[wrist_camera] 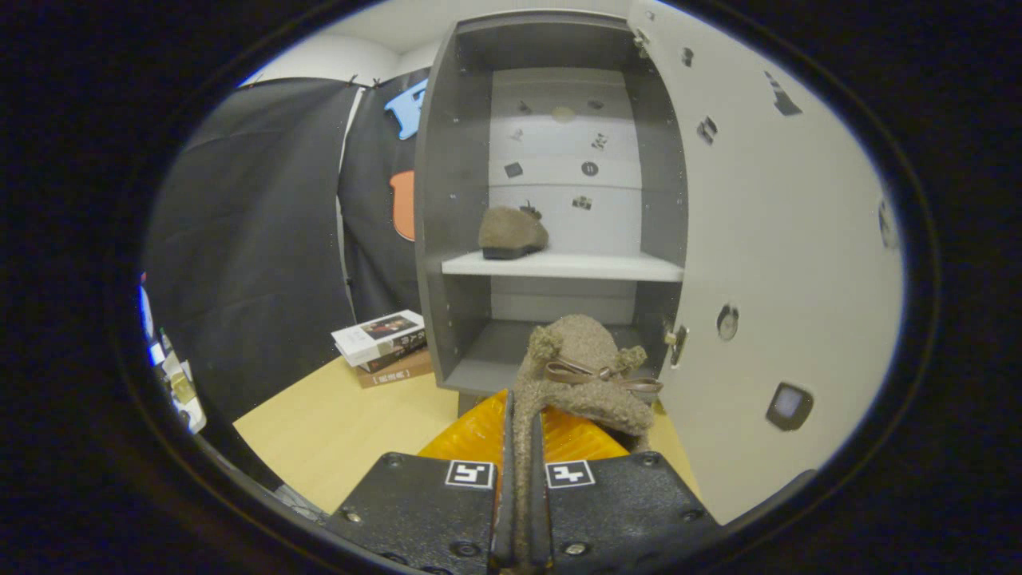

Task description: Open the shoe cabinet door, grab the shoes and put them into the shoe cabinet, then close the shoe cabinet door.

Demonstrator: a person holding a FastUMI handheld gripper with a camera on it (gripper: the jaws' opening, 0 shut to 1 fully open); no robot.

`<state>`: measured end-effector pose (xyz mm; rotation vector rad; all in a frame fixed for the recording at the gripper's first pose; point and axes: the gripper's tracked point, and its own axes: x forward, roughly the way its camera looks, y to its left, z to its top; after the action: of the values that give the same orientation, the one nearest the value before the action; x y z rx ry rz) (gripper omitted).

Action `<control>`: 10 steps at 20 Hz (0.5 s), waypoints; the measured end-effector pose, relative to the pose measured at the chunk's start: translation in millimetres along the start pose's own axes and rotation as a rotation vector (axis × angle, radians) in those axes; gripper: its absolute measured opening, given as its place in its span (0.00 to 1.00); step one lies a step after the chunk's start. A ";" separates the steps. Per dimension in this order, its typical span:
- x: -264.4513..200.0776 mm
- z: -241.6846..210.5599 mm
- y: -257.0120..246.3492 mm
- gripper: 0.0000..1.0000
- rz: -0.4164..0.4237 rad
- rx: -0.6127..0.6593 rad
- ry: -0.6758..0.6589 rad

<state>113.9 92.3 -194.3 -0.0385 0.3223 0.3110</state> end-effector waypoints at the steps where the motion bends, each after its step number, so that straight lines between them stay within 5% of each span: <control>1: -7.5 18.5 -2.5 0.11 -0.003 -0.013 -0.020; 10: -52.1 194.3 -24.0 0.11 -0.062 -0.040 -0.191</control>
<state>133.7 71.0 6.3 -0.0580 0.1246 0.2579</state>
